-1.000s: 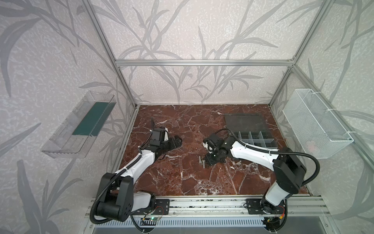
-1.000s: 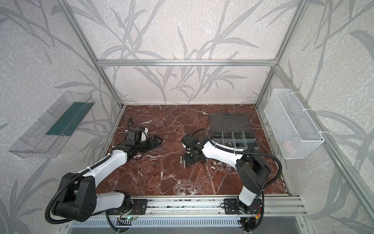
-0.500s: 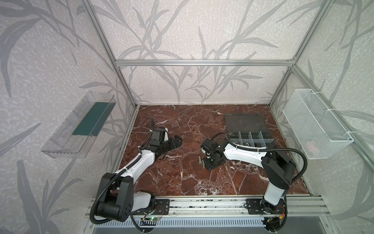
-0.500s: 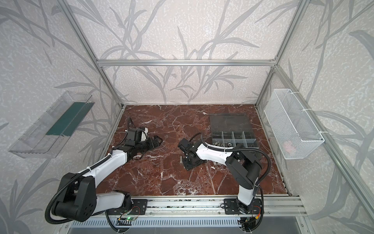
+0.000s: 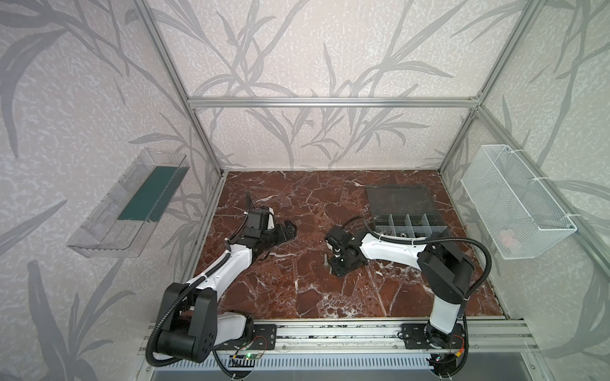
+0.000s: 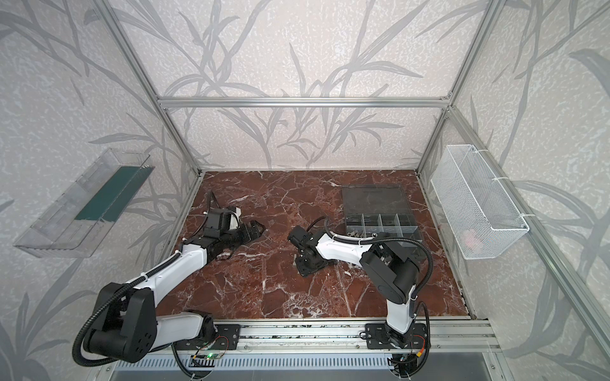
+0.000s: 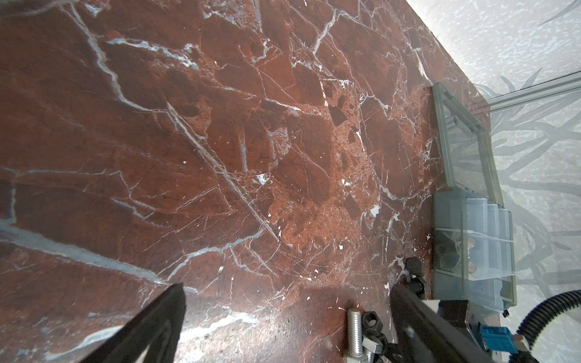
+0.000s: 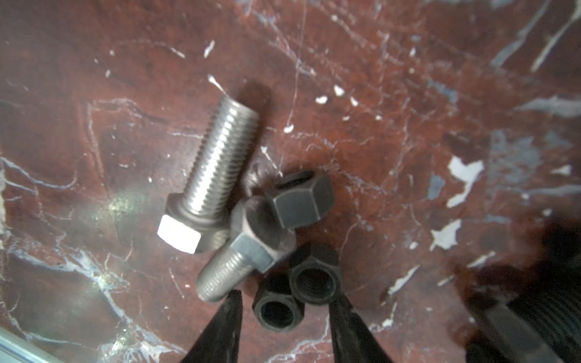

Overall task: Sort the screws and nuts into containers
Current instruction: Pick up the nut from the center of the table.

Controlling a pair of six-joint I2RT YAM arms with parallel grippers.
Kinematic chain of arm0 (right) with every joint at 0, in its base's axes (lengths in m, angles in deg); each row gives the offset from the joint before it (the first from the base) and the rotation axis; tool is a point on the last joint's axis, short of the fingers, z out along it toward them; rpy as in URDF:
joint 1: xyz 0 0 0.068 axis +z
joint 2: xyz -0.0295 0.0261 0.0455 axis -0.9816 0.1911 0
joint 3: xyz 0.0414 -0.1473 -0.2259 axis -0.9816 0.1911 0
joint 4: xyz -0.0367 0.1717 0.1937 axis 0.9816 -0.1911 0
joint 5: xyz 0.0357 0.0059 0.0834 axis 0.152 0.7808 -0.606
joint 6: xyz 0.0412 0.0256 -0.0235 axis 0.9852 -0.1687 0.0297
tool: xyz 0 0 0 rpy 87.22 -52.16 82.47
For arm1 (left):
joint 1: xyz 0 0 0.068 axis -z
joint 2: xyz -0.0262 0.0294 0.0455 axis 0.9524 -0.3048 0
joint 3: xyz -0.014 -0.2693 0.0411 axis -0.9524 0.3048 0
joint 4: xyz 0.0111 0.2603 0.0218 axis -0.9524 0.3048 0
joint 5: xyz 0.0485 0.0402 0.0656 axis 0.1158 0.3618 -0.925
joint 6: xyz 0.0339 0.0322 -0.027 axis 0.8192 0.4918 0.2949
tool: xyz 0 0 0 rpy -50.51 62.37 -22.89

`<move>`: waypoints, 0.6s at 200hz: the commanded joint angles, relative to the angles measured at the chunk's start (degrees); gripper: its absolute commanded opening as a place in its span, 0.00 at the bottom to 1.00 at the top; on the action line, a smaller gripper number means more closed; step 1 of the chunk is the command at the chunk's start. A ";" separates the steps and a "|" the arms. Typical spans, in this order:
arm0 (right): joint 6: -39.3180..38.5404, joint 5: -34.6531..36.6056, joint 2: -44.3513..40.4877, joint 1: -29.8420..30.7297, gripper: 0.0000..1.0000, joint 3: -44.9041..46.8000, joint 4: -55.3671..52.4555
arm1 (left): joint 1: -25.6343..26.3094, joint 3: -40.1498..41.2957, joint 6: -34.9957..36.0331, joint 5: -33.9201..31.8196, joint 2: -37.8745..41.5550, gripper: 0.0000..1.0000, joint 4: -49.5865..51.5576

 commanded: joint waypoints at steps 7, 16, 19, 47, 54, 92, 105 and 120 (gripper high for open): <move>0.43 1.42 2.26 0.32 0.45 -1.53 -0.93 | -0.29 0.18 0.21 -0.67 1.51 0.99 1.01; 0.43 1.72 2.67 0.44 0.44 -1.96 -1.77 | -0.29 0.15 0.29 -0.75 1.61 0.99 1.08; 0.41 1.88 2.66 0.47 0.43 -1.98 -1.94 | -0.29 0.08 0.30 -0.76 1.63 0.99 1.12; 0.08 3.09 2.71 0.80 0.36 -2.37 -4.09 | -0.29 0.16 0.36 -1.03 1.79 0.99 1.19; 0.08 3.14 2.52 0.86 0.35 -2.32 -4.28 | -0.29 0.16 0.40 -1.02 1.78 0.99 1.19; 0.17 3.21 2.52 1.32 0.30 -2.75 -5.34 | -0.29 0.16 0.24 -0.78 1.62 0.99 1.17; -0.05 3.56 2.90 1.62 0.30 -3.43 -6.09 | -0.29 0.16 0.31 -0.83 1.61 0.99 1.11; -0.09 4.35 3.41 1.87 0.29 -4.00 -7.02 | -0.29 0.24 0.34 -0.98 1.70 0.99 1.10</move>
